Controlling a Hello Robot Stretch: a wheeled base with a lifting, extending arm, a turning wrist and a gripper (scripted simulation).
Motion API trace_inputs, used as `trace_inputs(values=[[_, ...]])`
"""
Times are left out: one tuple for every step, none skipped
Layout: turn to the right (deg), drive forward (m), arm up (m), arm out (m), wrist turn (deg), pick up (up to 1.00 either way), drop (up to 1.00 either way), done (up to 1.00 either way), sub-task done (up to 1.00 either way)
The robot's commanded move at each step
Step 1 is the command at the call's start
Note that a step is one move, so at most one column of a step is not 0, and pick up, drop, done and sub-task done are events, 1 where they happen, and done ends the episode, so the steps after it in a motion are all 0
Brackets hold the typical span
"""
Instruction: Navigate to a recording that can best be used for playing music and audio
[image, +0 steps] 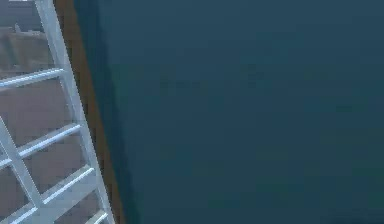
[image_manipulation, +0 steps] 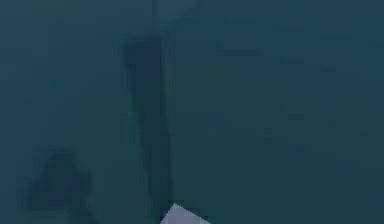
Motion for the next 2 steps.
trace_inputs(values=[[-45.0,0.0,0.0,0.0,0.0,0.0,0.0,0.0,0.0],[-45.0,0.0,0.0,0.0,0.0,0.0,0.0,0.0,0.0]])
